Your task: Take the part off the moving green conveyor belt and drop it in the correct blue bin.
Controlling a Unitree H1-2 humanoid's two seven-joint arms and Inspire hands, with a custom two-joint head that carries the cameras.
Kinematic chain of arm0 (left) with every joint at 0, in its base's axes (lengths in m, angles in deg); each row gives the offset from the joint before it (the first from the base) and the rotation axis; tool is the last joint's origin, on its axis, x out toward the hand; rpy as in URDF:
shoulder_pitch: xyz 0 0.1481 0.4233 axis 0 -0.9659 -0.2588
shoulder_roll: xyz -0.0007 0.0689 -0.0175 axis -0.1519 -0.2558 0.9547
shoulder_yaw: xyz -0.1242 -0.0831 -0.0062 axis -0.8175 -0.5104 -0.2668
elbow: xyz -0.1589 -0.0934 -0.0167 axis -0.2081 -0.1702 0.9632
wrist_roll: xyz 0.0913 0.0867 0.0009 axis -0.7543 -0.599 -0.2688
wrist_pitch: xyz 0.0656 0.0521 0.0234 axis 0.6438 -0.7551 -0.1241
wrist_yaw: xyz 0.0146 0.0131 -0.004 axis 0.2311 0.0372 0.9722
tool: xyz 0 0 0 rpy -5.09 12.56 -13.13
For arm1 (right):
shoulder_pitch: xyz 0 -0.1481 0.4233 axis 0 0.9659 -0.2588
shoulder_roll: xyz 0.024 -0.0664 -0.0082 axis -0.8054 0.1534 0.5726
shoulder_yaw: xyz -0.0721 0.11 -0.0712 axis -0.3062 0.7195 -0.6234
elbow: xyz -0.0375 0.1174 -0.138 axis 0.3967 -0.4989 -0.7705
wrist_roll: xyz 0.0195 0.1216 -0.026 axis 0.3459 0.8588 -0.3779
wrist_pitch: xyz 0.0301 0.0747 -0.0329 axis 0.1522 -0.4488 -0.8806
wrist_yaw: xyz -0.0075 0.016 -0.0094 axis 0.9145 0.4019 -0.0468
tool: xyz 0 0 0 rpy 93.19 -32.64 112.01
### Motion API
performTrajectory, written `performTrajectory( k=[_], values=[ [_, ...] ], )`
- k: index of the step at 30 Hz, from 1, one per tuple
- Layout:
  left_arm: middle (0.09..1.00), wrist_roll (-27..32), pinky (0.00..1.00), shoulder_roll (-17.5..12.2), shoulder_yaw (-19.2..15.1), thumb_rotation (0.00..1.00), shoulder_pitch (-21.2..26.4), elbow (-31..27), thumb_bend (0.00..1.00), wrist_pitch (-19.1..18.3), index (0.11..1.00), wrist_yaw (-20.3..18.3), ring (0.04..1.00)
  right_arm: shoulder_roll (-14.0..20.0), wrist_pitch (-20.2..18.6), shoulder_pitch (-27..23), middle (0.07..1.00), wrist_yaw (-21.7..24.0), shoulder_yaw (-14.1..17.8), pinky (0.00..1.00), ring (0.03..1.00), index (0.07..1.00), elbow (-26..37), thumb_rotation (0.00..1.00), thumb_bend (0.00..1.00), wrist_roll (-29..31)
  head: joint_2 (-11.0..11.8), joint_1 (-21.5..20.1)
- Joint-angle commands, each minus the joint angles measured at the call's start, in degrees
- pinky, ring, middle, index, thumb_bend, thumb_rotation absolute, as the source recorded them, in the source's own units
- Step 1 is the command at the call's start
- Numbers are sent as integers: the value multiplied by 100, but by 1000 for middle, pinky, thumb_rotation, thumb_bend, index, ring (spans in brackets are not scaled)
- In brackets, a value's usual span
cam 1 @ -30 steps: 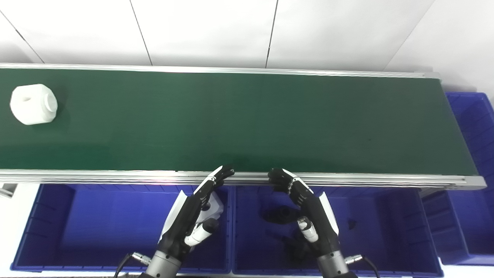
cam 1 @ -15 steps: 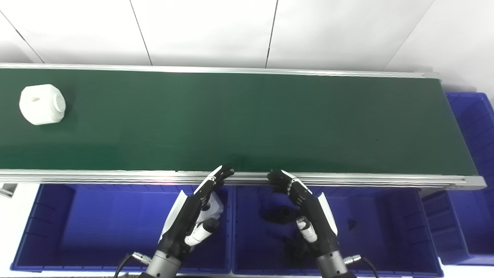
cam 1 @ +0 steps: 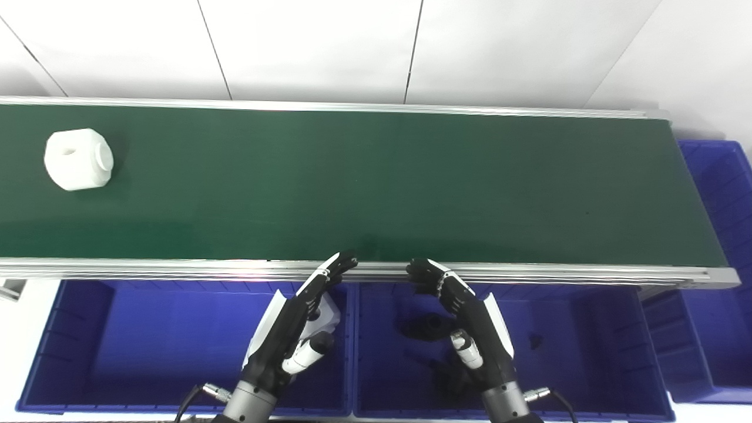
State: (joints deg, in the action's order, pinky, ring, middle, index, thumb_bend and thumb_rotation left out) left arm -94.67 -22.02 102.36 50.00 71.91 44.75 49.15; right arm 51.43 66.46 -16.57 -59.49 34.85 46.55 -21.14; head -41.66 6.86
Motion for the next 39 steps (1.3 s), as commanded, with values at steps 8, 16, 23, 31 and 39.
performTrajectory(
  k=[8,16,23,31,39],
  values=[
    [901,-3,914,14,11,1000,-7,-106,863,80,905,20,930,20,325,-60,792,-96,-70,738,783,806,104,1000,981,3,-1,-2],
    [898,-13,913,22,9,1000,10,-67,865,105,906,30,929,50,325,-94,786,-154,-113,728,776,801,66,1000,966,3,11,2],
    [898,-12,916,30,23,1000,-11,-85,862,121,903,33,928,80,325,-69,788,-178,-138,730,777,799,99,1000,973,22,4,12],
    [900,17,913,23,24,1000,-20,-86,862,138,904,27,931,102,325,-83,785,-238,-197,713,767,799,101,1000,943,-5,1,8],
    [901,25,916,6,21,1000,-13,-88,857,119,905,12,931,116,325,-101,782,-295,-238,708,764,795,81,1000,941,-43,3,-1]
  ],
)
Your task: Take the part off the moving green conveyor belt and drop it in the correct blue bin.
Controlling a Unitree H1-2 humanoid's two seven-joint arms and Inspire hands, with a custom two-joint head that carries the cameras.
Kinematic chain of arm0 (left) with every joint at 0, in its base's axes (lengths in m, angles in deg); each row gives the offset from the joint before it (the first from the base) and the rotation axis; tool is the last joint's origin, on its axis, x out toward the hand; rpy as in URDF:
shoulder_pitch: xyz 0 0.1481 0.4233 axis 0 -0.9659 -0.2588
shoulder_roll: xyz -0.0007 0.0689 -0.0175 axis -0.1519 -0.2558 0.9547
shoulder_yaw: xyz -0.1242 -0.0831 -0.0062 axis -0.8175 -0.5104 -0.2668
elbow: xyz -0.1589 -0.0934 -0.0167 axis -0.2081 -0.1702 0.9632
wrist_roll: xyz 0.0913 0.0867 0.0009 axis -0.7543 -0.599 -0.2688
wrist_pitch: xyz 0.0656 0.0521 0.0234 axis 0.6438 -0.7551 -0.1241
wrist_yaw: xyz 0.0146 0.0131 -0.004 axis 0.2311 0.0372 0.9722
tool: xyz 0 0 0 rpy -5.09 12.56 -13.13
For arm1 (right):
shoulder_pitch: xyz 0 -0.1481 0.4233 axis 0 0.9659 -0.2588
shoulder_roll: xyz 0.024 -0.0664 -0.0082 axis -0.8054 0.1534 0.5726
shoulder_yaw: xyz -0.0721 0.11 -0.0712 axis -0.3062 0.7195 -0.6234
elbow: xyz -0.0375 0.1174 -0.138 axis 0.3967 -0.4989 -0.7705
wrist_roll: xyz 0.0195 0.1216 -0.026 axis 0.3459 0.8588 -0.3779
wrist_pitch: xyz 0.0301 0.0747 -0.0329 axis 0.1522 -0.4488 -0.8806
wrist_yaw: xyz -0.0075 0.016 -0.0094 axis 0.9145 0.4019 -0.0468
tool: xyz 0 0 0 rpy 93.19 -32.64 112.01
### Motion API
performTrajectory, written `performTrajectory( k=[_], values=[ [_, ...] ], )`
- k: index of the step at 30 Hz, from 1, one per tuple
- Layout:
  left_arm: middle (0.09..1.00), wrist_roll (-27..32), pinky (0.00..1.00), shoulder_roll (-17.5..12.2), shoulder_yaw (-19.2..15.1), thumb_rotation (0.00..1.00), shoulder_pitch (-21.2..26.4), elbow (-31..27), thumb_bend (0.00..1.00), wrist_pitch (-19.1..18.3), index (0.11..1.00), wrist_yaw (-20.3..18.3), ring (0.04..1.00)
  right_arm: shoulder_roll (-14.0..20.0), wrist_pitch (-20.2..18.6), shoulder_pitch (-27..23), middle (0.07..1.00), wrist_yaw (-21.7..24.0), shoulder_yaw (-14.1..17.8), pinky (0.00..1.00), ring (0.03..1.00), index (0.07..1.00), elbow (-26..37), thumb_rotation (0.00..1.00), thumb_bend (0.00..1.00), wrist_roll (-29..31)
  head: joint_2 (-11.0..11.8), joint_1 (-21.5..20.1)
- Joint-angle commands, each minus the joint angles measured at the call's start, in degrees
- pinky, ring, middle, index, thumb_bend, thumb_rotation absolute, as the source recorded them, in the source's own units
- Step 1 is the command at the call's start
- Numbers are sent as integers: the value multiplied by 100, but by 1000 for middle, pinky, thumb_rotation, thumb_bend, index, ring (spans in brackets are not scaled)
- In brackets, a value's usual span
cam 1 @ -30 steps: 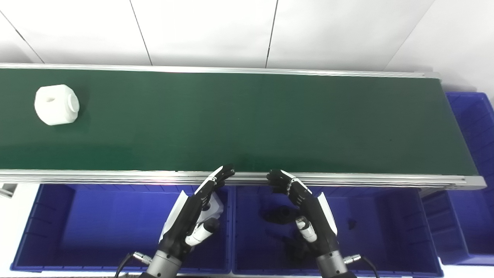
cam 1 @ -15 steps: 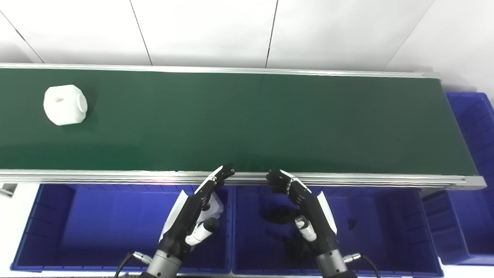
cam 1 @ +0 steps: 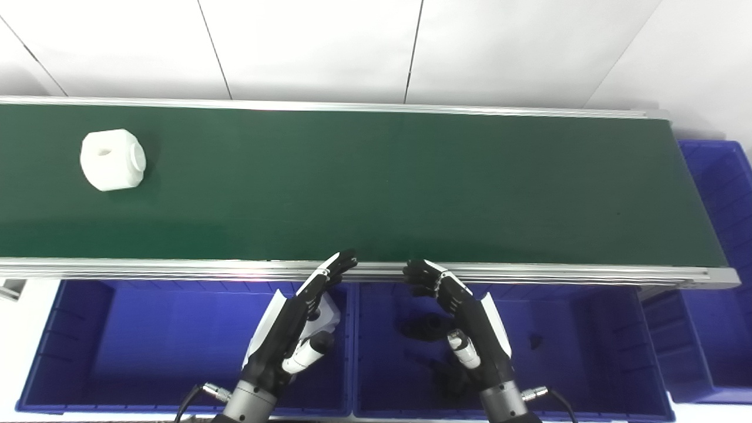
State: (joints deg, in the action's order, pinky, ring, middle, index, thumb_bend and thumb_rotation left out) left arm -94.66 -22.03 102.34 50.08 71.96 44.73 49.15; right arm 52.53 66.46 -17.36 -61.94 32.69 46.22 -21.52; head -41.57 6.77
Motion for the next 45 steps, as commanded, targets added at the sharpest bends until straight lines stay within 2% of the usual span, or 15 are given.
performTrajectory(
  k=[1,8,9,10,14,18,19,22,29,31,33,35,45],
  values=[
    [901,10,913,12,21,1000,-28,-99,858,113,905,20,930,6,325,-18,782,-58,-25,708,763,794,120,1000,941,-7,-6,8],
    [899,-16,912,18,16,1000,-28,-75,856,131,904,37,927,12,325,-22,780,-64,-37,704,762,792,120,1000,939,7,11,18],
    [899,-19,912,16,19,1000,-26,-58,855,145,904,37,927,21,325,-24,780,-80,-43,704,762,793,111,1000,938,-12,111,76],
    [901,-20,913,15,21,1000,-24,-45,848,154,906,37,928,27,325,-25,781,-92,-48,701,761,792,105,1000,940,-26,111,76],
    [899,-37,900,45,74,1000,15,145,840,277,907,42,925,88,325,-30,787,-7,-17,701,769,790,-25,998,943,121,539,676],
    [883,-77,872,138,108,1000,63,324,874,308,877,93,903,122,325,-61,786,37,51,697,768,786,-188,999,983,225,779,1028],
    [878,-70,861,164,111,1000,72,363,889,309,863,101,895,120,325,-61,789,51,75,703,771,787,-222,992,998,253,779,1028],
    [874,-119,849,226,124,1000,144,528,895,366,856,130,889,163,325,-106,793,56,116,710,776,795,-335,998,1000,243,989,1350],
    [854,-268,824,353,152,973,326,893,854,490,833,248,872,249,325,-249,794,200,211,727,788,812,-565,1000,1000,346,1243,1856],
    [850,-393,815,407,188,974,408,1030,855,557,828,327,866,279,325,-301,795,321,295,727,790,816,-651,1000,1000,442,1368,2341],
    [847,-424,801,447,219,972,478,1143,841,622,826,358,859,268,325,-320,800,530,417,742,796,817,-707,994,991,600,1425,2473],
    [843,-436,790,478,229,960,520,1219,834,639,821,384,852,223,325,-310,811,733,541,785,816,821,-733,977,994,721,1476,2541],
    [838,-462,760,554,282,953,637,1376,865,546,815,441,841,93,325,-350,845,1261,954,851,863,867,-872,995,964,717,1656,2889]
  ],
)
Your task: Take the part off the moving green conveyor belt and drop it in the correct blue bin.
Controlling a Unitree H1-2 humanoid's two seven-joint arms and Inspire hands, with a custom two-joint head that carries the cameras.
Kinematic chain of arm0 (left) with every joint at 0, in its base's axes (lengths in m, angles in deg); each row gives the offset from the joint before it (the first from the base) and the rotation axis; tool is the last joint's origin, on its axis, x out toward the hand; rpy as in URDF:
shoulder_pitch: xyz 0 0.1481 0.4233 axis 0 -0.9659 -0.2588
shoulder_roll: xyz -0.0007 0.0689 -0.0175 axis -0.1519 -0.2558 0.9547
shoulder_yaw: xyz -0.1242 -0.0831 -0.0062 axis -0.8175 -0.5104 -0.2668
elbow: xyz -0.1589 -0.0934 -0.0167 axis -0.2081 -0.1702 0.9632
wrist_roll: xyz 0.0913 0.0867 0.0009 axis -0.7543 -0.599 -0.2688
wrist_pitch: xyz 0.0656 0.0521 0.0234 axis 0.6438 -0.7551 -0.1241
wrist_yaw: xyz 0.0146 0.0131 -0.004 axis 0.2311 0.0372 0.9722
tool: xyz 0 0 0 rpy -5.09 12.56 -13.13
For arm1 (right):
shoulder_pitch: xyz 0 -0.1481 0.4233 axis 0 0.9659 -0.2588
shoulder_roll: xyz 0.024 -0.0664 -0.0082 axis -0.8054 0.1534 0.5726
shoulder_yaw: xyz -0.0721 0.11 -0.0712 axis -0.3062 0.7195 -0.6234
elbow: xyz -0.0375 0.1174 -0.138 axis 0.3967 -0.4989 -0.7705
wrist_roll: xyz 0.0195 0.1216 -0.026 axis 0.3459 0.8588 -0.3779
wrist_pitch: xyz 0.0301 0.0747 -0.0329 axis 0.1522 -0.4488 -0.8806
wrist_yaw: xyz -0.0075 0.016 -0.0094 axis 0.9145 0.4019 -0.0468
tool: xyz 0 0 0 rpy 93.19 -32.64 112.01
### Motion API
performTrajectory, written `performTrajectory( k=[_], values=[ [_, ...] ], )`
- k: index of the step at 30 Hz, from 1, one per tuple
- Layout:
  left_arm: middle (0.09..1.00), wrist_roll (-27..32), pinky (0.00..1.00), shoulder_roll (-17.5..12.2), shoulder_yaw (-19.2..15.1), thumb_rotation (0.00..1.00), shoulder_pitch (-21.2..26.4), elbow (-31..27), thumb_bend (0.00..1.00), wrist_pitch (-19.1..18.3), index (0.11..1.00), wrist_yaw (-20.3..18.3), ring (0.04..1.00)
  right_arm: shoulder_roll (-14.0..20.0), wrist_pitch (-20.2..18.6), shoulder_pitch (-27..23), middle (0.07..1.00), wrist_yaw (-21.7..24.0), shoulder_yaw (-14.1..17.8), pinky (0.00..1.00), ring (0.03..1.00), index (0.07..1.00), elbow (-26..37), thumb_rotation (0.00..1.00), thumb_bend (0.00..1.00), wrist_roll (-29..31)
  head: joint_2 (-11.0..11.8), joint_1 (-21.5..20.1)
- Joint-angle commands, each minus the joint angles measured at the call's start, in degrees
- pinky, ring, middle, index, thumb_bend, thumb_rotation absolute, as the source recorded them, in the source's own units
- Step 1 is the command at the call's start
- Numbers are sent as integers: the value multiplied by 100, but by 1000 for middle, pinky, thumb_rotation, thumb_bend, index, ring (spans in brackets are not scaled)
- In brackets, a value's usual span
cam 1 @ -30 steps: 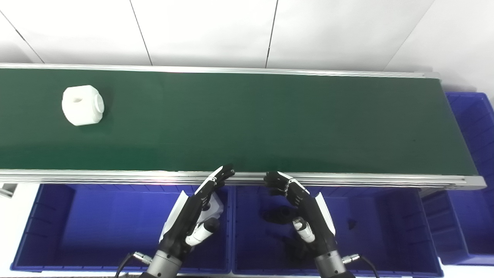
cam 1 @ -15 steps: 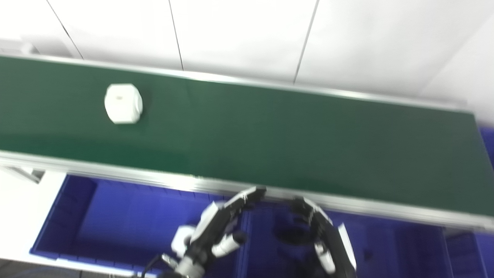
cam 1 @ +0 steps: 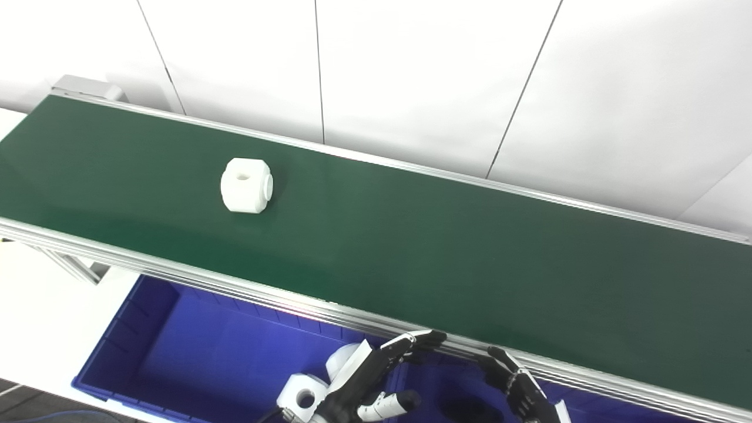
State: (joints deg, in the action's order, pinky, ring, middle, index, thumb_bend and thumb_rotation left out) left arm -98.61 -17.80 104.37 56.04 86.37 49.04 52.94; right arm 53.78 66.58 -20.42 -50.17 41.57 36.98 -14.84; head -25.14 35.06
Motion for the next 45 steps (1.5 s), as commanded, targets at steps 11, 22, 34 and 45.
performTrajectory(
  k=[11,22,34,45],
  values=[
    [830,-148,741,186,102,960,118,65,860,159,806,161,826,-314,313,-82,883,985,688,921,909,897,-144,993,968,299,99,193],
    [828,-94,741,108,125,970,95,-123,856,268,806,115,827,-464,313,-111,881,1156,779,942,911,910,-159,979,929,189,123,237],
    [800,15,692,48,416,955,-297,-1842,868,338,768,-57,798,-581,313,-118,881,1313,765,947,909,907,-187,963,930,225,190,236],
    [769,-19,657,8,297,968,152,-3261,902,-37,748,-208,770,-635,313,-161,890,1476,808,964,910,923,-302,952,898,270,235,214]
  ],
)
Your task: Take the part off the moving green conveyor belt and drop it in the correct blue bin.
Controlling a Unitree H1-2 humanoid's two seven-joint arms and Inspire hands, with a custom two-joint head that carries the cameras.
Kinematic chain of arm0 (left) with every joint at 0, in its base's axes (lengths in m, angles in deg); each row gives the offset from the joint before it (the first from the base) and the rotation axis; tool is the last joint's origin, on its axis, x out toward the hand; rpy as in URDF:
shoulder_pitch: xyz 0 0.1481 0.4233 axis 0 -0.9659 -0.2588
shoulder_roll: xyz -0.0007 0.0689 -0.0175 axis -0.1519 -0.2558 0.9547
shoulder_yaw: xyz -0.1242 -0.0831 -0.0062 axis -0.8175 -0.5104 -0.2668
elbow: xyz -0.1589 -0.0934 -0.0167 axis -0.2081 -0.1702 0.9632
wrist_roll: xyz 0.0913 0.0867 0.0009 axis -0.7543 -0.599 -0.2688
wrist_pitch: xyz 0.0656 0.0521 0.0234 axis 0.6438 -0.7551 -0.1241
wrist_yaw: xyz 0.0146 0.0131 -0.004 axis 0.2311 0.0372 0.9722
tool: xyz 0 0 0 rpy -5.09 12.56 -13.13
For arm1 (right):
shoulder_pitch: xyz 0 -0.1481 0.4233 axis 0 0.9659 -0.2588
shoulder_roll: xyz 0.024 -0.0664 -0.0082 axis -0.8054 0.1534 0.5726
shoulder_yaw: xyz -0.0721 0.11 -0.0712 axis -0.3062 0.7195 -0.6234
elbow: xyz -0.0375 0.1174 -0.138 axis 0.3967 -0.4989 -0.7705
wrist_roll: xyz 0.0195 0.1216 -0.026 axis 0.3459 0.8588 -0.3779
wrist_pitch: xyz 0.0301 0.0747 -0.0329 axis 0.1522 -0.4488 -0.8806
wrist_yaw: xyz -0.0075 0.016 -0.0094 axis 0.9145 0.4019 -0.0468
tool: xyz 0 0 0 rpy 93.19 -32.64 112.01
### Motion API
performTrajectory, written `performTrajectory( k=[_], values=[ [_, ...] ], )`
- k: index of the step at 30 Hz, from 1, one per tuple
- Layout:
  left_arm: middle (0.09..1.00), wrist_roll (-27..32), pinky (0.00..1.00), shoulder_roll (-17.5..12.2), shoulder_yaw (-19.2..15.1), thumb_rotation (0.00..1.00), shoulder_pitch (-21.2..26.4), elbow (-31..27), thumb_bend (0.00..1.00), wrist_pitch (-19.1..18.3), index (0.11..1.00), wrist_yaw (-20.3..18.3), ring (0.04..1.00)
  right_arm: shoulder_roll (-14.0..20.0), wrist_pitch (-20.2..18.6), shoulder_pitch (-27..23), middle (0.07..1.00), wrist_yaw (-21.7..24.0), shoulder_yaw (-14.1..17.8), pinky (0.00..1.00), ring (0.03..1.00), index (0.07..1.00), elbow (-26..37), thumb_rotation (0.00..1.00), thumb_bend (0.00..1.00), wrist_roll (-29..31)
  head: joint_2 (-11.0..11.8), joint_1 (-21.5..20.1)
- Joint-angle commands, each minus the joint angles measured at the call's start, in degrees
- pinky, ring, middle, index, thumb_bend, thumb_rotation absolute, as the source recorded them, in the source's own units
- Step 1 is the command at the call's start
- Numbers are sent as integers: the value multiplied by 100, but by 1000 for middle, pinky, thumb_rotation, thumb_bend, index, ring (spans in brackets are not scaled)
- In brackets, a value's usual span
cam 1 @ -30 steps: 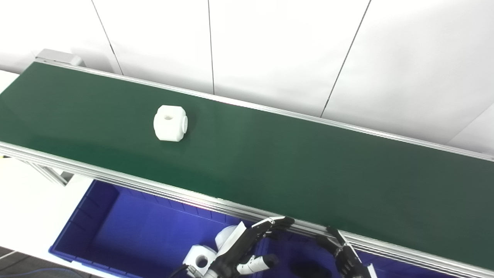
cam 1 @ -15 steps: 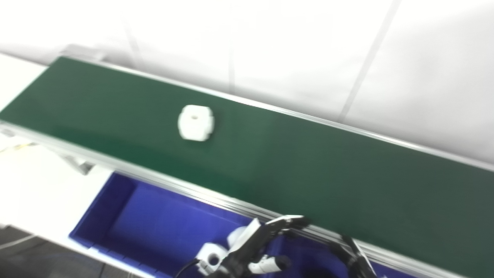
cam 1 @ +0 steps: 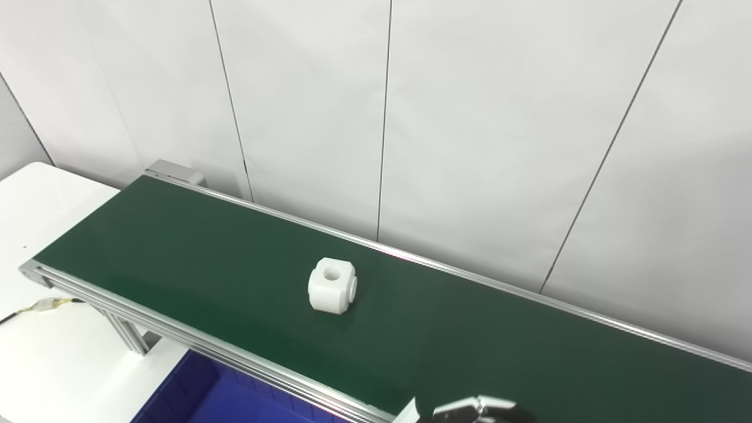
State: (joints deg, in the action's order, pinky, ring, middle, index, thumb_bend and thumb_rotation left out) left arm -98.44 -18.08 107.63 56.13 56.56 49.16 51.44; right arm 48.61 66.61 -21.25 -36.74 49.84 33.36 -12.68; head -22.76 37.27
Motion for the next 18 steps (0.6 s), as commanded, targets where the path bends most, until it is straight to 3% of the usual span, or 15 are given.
performTrajectory(
  k=[1,5,9,13,18],
  values=[
    [769,-39,657,9,-80,953,217,-382,894,-125,750,-90,771,-130,310,-79,888,142,-8,965,908,919,52,949,903,51,-2,-7],
    [773,-42,671,-233,-449,934,691,-597,925,-458,746,-278,781,-153,310,-51,881,117,-9,966,905,919,99,950,906,2,-33,-37],
    [786,-436,684,-457,-864,935,1038,-690,917,-792,764,-398,793,-155,310,-12,874,60,-15,946,896,917,156,956,905,-40,-59,-27],
    [817,-1092,733,-755,-1227,870,1378,-777,871,-1079,796,-584,816,-158,310,16,875,130,9,963,901,916,177,948,908,32,-73,-14],
    [853,-2338,801,-1110,-1523,789,1757,-736,841,-1184,850,-774,851,-171,310,59,874,156,15,945,893,909,228,941,910,41,-121,-51]
  ],
)
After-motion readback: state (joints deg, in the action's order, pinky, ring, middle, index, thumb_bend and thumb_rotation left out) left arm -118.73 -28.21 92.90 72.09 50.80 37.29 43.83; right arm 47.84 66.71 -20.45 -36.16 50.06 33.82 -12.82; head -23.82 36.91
